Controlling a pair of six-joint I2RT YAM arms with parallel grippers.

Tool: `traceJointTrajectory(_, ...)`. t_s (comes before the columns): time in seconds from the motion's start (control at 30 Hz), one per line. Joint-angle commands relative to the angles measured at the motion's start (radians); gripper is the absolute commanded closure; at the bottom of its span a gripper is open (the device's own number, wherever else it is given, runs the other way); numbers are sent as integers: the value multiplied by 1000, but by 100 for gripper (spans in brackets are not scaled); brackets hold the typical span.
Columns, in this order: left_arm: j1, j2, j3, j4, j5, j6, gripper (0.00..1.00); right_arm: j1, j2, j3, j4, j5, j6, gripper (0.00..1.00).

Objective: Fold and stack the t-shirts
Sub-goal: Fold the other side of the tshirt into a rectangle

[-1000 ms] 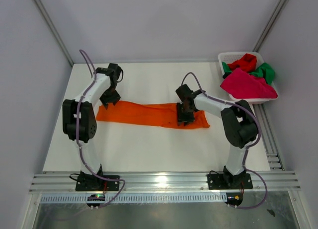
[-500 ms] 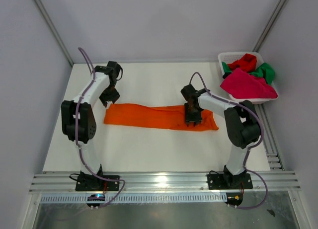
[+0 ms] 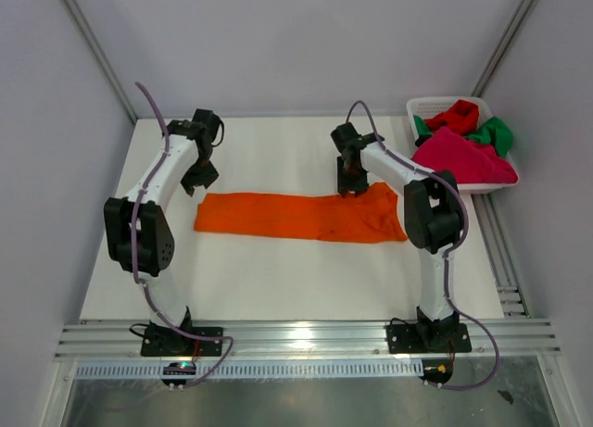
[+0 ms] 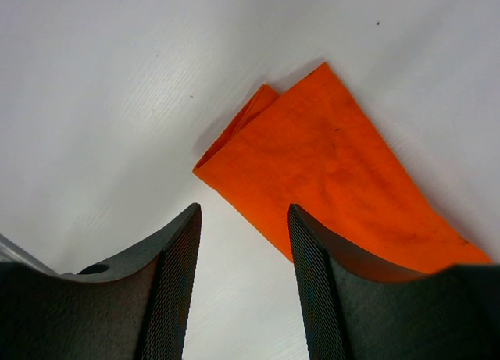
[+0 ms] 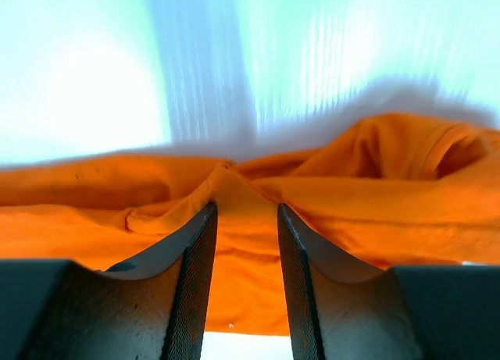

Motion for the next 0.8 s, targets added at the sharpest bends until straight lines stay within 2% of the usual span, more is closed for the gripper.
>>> traceJointTrajectory(0.0, 1, -61, 25, -22, -36, 20, 49, -8, 10, 84, -43, 37, -28, 59)
traceJointTrajectory(0.23, 3, -50, 25, -17, -15, 19, 49, -18, -10, 111, -34, 64, -49, 59)
traceJointTrajectory(0.43, 1, -29, 19, -7, -1, 13, 49, -18, -76, 70, -41, 60, -45, 59)
traceJointTrajectory(0.63, 3, -13, 28, 3, 10, 8, 49, -8, -236, -105, -58, 31, 12, 59)
traceJointTrajectory(0.77, 3, 3, 49, 6, 19, 10, 49, -8, -311, -183, -95, 87, 98, 59)
